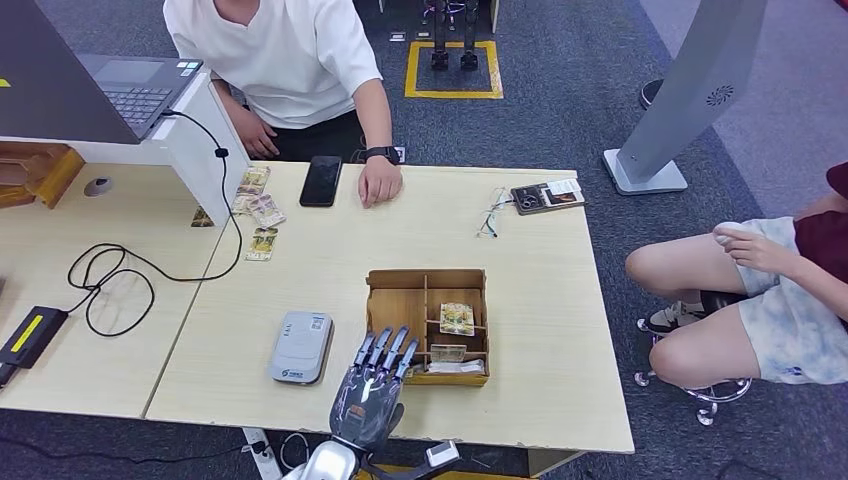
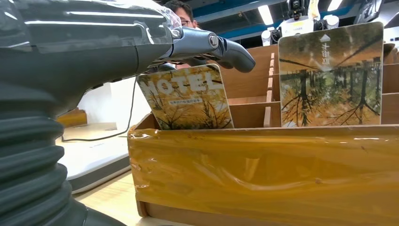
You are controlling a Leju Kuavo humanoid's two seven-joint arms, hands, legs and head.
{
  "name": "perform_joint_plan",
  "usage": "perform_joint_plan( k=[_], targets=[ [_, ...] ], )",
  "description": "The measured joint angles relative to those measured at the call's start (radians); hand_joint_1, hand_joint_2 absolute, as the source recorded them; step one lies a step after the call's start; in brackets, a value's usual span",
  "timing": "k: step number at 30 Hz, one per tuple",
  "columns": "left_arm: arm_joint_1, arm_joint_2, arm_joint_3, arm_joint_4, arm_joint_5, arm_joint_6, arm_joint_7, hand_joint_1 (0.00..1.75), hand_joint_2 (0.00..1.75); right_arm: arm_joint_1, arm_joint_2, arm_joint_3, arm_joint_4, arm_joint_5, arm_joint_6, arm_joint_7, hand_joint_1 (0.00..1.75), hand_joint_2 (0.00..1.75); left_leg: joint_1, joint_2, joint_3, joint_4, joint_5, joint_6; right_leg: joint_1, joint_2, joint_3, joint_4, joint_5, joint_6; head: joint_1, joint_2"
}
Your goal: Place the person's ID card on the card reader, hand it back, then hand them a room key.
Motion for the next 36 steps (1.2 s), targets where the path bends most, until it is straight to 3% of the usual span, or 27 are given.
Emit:
perform_joint_plan(
  k=[11,20,21,24,25,36],
  targets=[
    [-0.011,-0.016,0.001,0.029,0.012,0.01,0.0,0.0,1.75,0.0,-0.001,0.001,0.0,-0.002,0.0,0.0,0.0,1.75,0.0,0.0,0.0,0.0,0.0,0.0,0.0,0.0,0.0,0.0,0.0,0.0,0.0,0.0],
    [0.008,-0.023,0.027,0.021,0.073,0.093,-0.01,0.0,1.75,0.0,-0.001,0.001,0.0,-0.005,-0.003,0.0,0.0,1.75,0.0,0.0,0.0,0.0,0.0,0.0,0.0,0.0,0.0,0.0,0.0,0.0,0.0,0.0],
    [0.011,-0.025,0.033,0.018,0.084,0.101,-0.017,0.12,1.75,0.0,-0.001,0.001,0.0,-0.006,-0.003,0.0,0.0,1.75,0.0,0.0,0.0,0.0,0.0,0.0,0.0,0.0,0.0,0.0,0.0,0.0,0.0,0.0],
    [0.018,-0.029,0.051,0.008,0.102,0.112,-0.035,1.39,1.75,0.0,-0.001,0.001,0.0,-0.01,-0.004,0.0,0.0,1.75,0.0,0.0,0.0,0.0,0.0,0.0,0.0,0.0,0.0,0.0,0.0,0.0,0.0,0.0],
    [0.021,-0.03,0.058,0.004,0.106,0.116,-0.042,1.71,1.75,0.001,-0.001,0.001,0.0,-0.011,-0.004,0.0,0.0,1.75,0.0,0.0,0.0,0.0,0.0,0.0,0.0,0.0,0.0,0.0,0.0,0.0,0.0,0.0],
    [0.034,-0.035,0.09,-0.02,0.107,0.138,-0.064,1.75,1.75,0.001,-0.001,0.001,0.0,-0.013,-0.006,0.0,0.0,1.75,0.0,0.0,0.0,0.0,0.0,0.0,0.0,0.0,0.0,0.0,0.0,0.0,0.0,0.0]
  ],
)
